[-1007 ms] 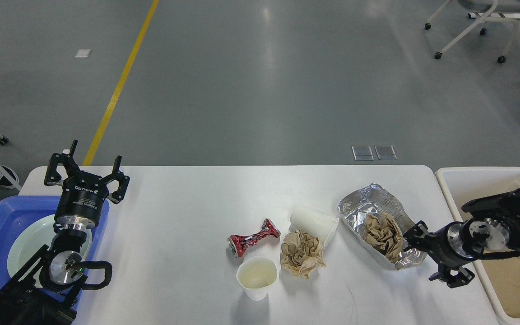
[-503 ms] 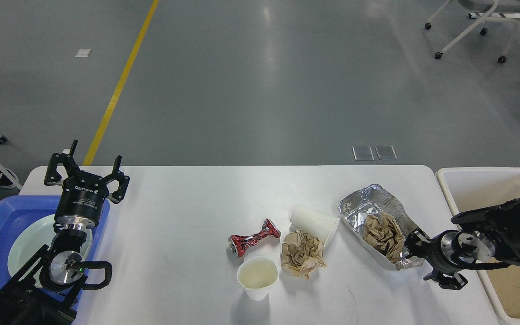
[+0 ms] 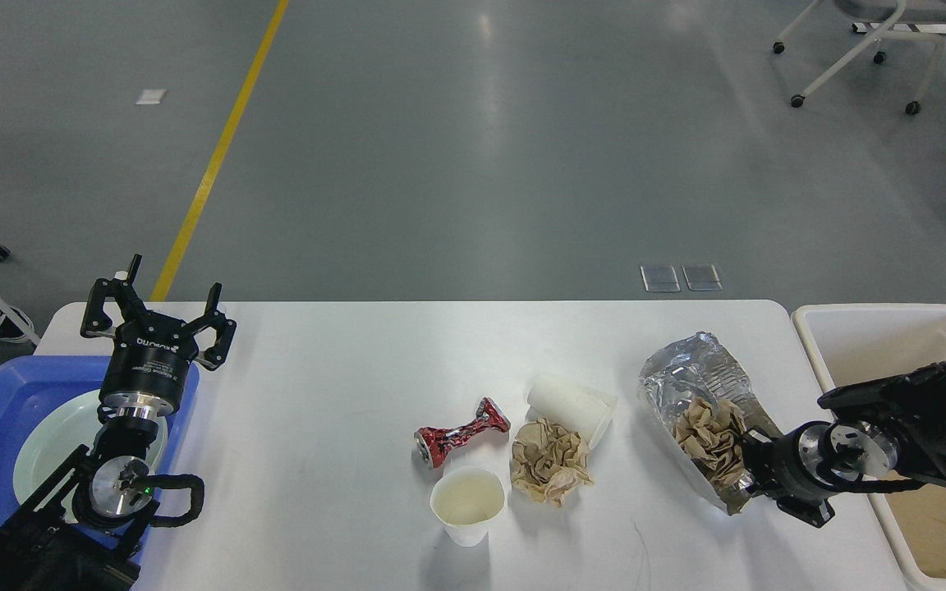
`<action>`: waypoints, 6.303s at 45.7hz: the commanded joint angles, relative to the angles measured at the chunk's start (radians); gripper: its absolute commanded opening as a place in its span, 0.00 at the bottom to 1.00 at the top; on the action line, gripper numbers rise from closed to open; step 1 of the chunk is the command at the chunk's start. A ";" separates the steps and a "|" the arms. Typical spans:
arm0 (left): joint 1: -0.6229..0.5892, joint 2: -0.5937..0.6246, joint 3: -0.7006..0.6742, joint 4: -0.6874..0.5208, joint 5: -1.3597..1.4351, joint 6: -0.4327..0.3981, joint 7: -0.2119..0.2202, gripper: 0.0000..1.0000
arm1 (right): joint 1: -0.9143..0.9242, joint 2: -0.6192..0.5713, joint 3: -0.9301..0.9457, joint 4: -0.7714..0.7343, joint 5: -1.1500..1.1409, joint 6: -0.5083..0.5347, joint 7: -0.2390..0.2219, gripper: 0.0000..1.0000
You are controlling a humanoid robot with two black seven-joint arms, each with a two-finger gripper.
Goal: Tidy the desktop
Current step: 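Grasp the edge of the crumpled foil wrapper with the right gripper, then lift the foil wrapper and drop it into the white bin, then open the right gripper inside the bin and withdraw upward, then move the right gripper over the white paper cup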
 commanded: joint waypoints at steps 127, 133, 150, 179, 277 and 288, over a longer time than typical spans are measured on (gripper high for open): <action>0.000 -0.001 0.000 0.000 0.000 0.000 0.000 0.96 | -0.595 -0.187 0.403 -0.676 -0.116 -0.200 0.006 0.00; 0.002 -0.001 0.000 0.000 0.000 0.000 -0.001 0.96 | -0.640 -0.137 0.469 -0.721 -0.117 -0.209 0.008 0.00; 0.000 -0.001 0.000 0.000 0.000 0.000 0.000 0.96 | -0.640 -0.092 0.469 -0.733 -0.129 -0.212 0.006 0.00; 0.000 -0.001 0.000 0.000 0.000 0.000 0.000 0.96 | -0.625 -0.074 0.466 -0.736 -0.133 -0.349 0.006 1.00; 0.000 -0.001 0.000 0.000 0.001 0.000 0.000 0.96 | 1.405 0.178 -0.155 0.703 -0.309 0.622 -0.093 1.00; 0.002 -0.001 0.000 0.000 0.001 0.000 0.000 0.96 | 1.403 0.198 -0.134 0.701 -0.289 0.614 -0.092 1.00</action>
